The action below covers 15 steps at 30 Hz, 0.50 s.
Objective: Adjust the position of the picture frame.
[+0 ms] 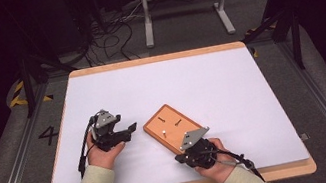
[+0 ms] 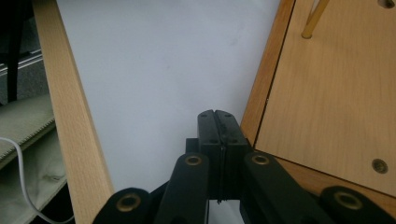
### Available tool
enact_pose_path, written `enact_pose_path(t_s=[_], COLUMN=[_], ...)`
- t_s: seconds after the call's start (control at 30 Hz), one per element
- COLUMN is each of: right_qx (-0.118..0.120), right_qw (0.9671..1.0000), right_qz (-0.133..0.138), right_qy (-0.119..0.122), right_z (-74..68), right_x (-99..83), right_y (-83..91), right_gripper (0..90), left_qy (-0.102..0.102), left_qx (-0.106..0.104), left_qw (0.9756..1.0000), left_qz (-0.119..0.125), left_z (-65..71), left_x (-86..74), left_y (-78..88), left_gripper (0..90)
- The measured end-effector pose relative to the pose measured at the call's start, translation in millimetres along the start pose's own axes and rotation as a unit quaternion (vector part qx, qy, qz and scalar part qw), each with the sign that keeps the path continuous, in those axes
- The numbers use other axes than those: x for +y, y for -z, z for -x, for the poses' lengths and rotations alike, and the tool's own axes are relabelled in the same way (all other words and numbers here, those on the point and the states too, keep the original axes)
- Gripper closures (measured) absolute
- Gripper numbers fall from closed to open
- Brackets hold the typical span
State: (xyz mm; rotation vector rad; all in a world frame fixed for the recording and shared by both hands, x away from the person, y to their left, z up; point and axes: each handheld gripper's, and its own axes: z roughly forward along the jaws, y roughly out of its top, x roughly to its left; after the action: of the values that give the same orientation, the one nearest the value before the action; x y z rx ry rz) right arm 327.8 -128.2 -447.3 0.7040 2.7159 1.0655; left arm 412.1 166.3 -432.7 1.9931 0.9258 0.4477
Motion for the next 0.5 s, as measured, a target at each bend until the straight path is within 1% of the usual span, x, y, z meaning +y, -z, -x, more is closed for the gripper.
enact_pose_path(t_s=[0.03,0.13,0.17,0.27,0.33,0.37,0.4,0.43,0.5], right_qx=[-0.003,-0.016,-0.022,-0.034,-0.042,-0.046,-0.048,-0.051,-0.061], right_qw=[1.0,0.9998,0.9997,0.9992,0.9988,0.9985,0.9983,0.9981,0.9973], right_qz=[-0.002,-0.002,-0.003,-0.005,-0.006,-0.006,-0.006,-0.006,-0.007], right_qy=[0.0,-0.007,-0.009,-0.018,-0.025,-0.029,-0.032,-0.035,-0.04], right_z=[1.0,6.6,8.9,15.6,20.4,22.2,23.6,26.2,29.7], right_x=[-0.7,-4.0,-5.3,-8.9,-11.9,-13.2,-14.1,-15.7,-18.1], right_y=[0.7,4.4,6.0,10.7,14.1,15.1,15.9,17.5,20.0], right_gripper=[90.0,90.0,90.0,90.0,90.0,90.0,90.0,90.0,90.0], left_qy=[0.002,-0.002,-0.007,-0.007,-0.012,-0.012,-0.01,-0.013,-0.008], left_qx=[0.0,-0.006,-0.008,-0.017,-0.025,-0.028,-0.037,-0.039,-0.045], left_qw=[1.0,1.0,0.9999,0.9998,0.9996,0.9995,0.9993,0.9992,0.9989], left_qz=[0.002,0.004,0.003,0.0,-0.003,-0.003,-0.004,-0.004,-0.005], left_z=[0.6,1.2,1.1,3.0,4.2,4.6,5.3,5.2,5.7], left_x=[0.2,1.1,1.8,2.8,4.1,4.2,4.4,4.6,4.8], left_y=[-1.0,-2.7,-3.4,-6.7,-9.5,-10.5,-11.7,-12.6,-14.2], left_gripper=[30.2,31.9,32.3,34.7,38.7,40.8,43.3,45.5,48.3])
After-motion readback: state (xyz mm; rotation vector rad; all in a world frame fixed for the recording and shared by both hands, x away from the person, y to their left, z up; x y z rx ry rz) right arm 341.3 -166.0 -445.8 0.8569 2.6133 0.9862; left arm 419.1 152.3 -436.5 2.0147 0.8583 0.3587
